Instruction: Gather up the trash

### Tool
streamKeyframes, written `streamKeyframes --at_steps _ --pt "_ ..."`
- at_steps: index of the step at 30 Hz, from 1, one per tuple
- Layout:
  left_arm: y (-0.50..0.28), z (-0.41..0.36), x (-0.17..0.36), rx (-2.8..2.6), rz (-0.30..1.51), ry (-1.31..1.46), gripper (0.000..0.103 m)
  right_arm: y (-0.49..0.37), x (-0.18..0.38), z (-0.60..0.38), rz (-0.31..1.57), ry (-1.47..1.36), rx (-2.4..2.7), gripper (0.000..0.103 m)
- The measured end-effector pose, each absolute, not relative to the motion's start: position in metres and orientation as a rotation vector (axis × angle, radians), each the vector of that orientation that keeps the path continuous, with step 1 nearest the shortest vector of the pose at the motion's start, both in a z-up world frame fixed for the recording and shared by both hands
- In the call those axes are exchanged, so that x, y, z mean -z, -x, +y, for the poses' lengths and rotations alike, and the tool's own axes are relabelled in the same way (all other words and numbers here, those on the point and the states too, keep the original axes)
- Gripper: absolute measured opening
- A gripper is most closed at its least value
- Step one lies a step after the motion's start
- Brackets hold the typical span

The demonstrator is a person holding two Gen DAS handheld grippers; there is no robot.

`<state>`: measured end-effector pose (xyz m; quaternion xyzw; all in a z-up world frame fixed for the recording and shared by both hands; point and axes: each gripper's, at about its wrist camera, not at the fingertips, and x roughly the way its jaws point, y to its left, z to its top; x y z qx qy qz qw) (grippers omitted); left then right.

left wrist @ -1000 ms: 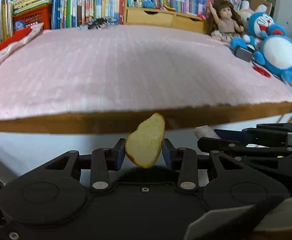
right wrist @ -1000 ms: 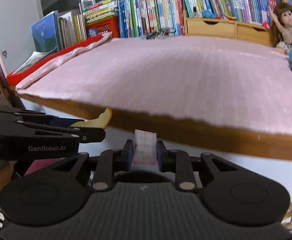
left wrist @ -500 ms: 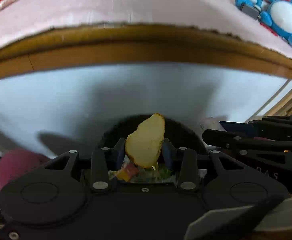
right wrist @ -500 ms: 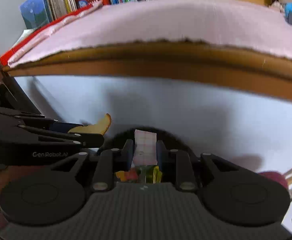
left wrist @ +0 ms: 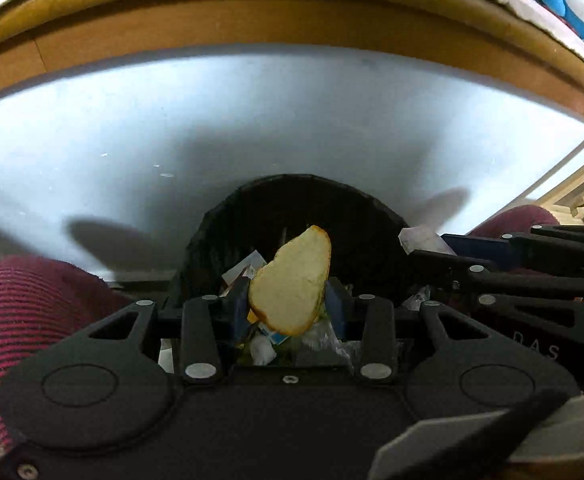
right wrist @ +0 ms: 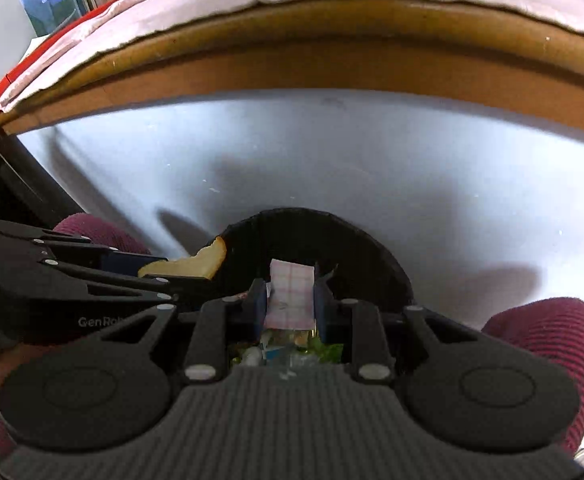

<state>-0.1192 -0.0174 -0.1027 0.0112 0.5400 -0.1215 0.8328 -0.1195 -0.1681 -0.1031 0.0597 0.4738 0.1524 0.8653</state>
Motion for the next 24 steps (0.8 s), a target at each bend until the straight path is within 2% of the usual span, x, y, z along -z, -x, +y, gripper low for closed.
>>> streamKeyframes --at_steps 4,8,12,24 --pt "0.116 -0.024 0.106 0.258 1.158 -0.026 0.038 0.118 0.105 -0.166 1.001 -0.128 -0.321 0.033" --pt "0.116 -0.025 0.107 0.258 1.163 -0.029 0.04 0.119 0.105 -0.166 1.004 -0.131 -0.321 0.051" --pt "0.116 -0.025 0.108 0.249 1.163 -0.033 0.043 0.117 0.105 -0.167 1.005 -0.134 -0.31 0.055" --pt "0.116 -0.02 0.11 0.225 1.178 -0.025 0.069 0.122 0.107 -0.179 0.988 -0.167 -0.31 0.073"
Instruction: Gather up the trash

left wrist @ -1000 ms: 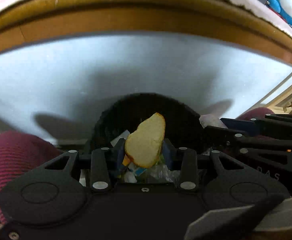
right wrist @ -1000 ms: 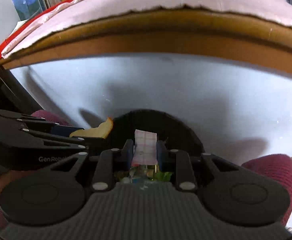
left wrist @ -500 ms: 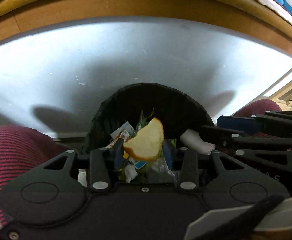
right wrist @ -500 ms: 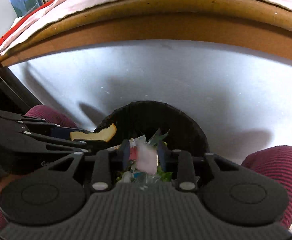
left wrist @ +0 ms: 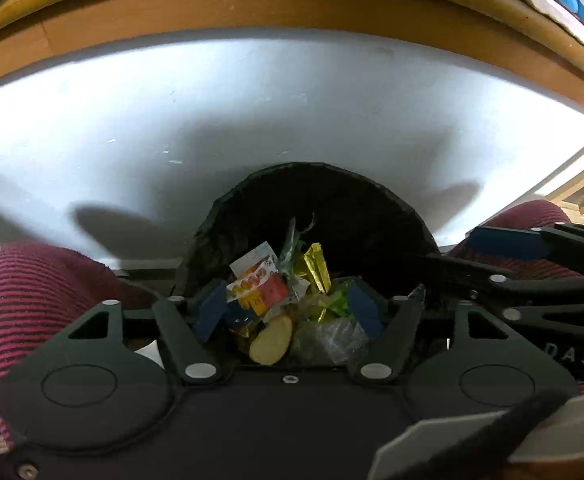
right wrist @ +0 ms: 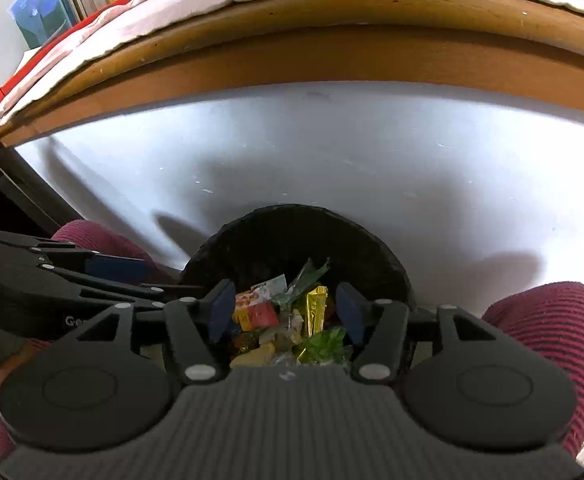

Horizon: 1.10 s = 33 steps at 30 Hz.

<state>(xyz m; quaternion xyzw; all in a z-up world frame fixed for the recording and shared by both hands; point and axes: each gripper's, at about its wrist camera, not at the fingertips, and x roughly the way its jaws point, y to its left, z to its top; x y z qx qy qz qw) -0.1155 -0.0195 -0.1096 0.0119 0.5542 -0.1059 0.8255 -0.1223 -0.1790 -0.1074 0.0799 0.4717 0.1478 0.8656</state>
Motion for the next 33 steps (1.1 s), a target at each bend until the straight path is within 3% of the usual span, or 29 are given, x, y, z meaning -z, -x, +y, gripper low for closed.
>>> streamKeyframes --at_steps 14,33 --pt "0.115 -0.016 0.118 0.202 1.216 -0.022 0.077 0.124 0.112 -0.18 0.999 -0.139 -0.297 0.089" --pt "0.114 -0.016 0.124 0.191 1.24 -0.028 0.081 0.127 0.117 -0.177 1.021 -0.13 -0.297 0.091"
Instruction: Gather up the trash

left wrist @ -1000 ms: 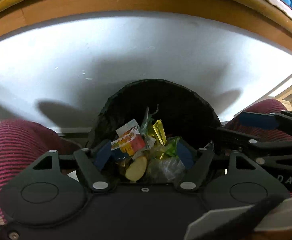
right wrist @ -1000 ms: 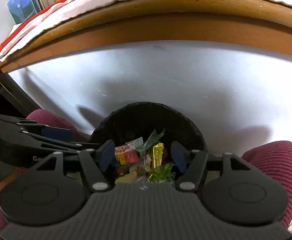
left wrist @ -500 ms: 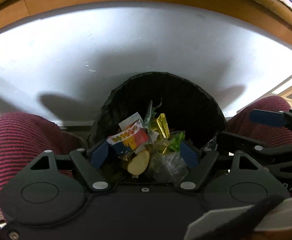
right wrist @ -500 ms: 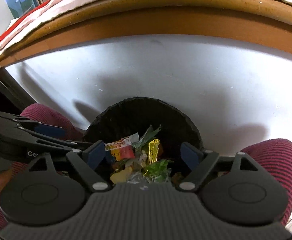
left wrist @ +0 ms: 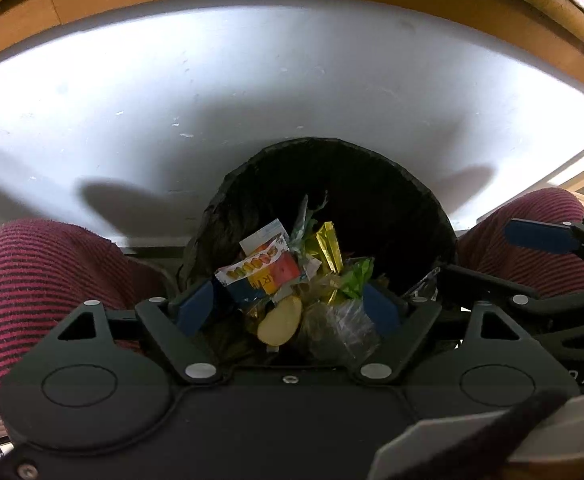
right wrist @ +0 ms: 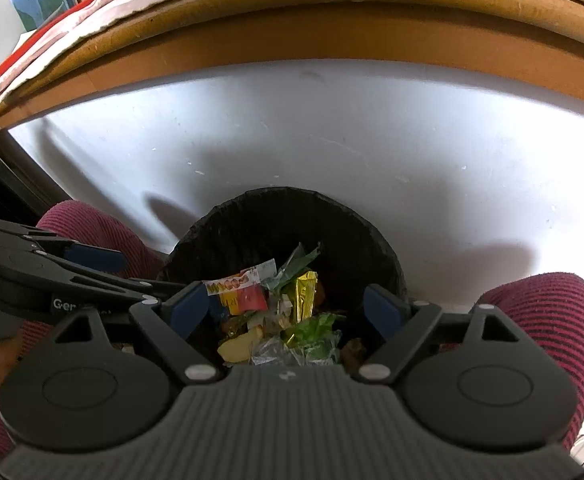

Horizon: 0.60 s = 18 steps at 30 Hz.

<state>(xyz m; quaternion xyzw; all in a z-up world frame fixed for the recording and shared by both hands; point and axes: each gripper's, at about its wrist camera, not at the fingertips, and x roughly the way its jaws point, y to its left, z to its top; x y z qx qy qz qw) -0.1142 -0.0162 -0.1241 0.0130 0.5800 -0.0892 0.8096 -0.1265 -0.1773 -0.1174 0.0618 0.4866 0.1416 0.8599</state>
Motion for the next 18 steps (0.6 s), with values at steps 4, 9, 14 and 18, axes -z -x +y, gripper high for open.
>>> streamKeyframes --at_steps 4,9,14,18 --pt "0.1141 -0.016 0.1252 0.187 1.246 -0.024 0.082 0.1273 0.1182 -0.1774 1.024 -0.134 -0.296 0.091" --pt "0.1141 -0.0154 0.1259 0.185 1.248 -0.024 0.082 0.1278 0.1191 -0.177 1.027 -0.134 -0.297 0.091" --pt "0.1148 -0.0154 0.1262 0.183 1.246 -0.026 0.082 0.1281 0.1192 -0.1763 1.029 -0.134 -0.297 0.091" --pt "0.116 -0.0155 0.1254 0.181 1.243 -0.031 0.082 0.1285 0.1194 -0.1758 1.03 -0.133 -0.297 0.091"
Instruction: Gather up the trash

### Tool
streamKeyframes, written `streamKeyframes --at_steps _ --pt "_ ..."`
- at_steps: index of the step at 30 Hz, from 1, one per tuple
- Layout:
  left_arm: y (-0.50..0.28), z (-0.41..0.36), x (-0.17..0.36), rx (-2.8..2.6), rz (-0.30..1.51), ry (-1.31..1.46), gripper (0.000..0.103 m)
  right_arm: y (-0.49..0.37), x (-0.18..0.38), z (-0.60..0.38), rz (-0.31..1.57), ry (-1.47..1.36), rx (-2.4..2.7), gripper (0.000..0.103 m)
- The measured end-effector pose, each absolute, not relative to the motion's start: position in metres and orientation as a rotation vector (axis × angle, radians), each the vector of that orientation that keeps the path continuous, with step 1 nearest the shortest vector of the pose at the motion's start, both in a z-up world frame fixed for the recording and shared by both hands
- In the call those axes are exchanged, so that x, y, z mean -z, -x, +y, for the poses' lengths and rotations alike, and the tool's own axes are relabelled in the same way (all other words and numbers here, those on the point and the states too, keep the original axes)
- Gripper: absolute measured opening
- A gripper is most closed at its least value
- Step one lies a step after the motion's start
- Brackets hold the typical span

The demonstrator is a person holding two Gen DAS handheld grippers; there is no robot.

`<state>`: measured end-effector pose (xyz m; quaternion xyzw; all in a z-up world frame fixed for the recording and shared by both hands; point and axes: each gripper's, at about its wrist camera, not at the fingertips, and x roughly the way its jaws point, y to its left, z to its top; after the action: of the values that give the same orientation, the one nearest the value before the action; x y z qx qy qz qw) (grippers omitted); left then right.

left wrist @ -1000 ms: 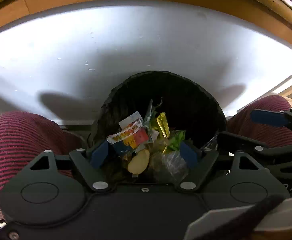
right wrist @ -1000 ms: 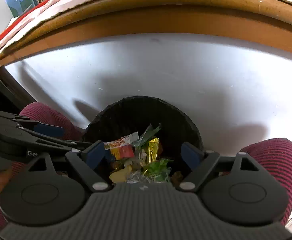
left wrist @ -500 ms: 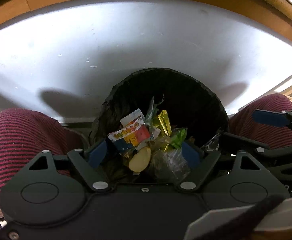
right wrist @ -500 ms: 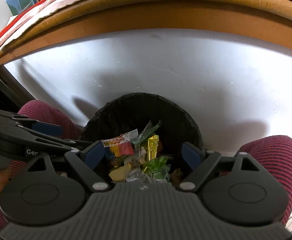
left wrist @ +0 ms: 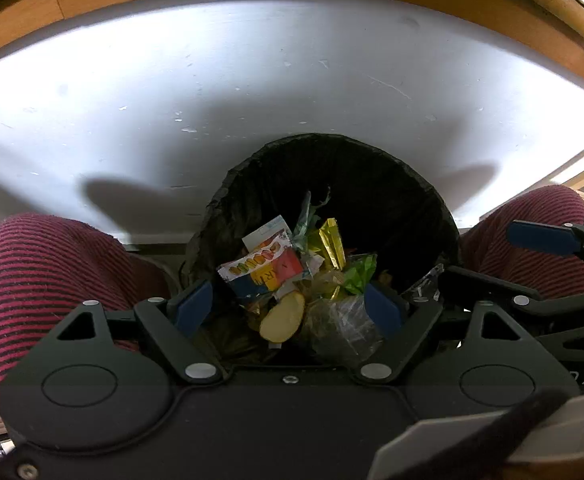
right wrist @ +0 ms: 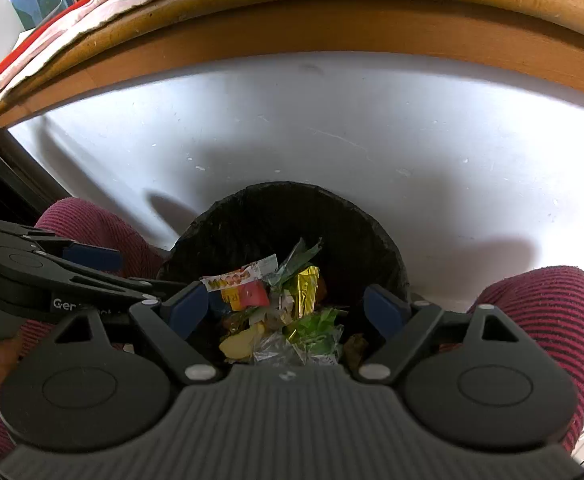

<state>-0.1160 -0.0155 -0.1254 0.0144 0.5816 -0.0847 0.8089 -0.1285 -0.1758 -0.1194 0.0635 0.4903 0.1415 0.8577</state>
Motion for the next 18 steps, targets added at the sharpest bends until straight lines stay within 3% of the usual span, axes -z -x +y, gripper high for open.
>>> streamKeyframes --at_steps 18 --pt "0.1163 -0.0138 0.1262 0.178 1.245 -0.031 0.083 0.1294 0.1203 -0.1747 1.032 -0.132 -0.298 0.091"
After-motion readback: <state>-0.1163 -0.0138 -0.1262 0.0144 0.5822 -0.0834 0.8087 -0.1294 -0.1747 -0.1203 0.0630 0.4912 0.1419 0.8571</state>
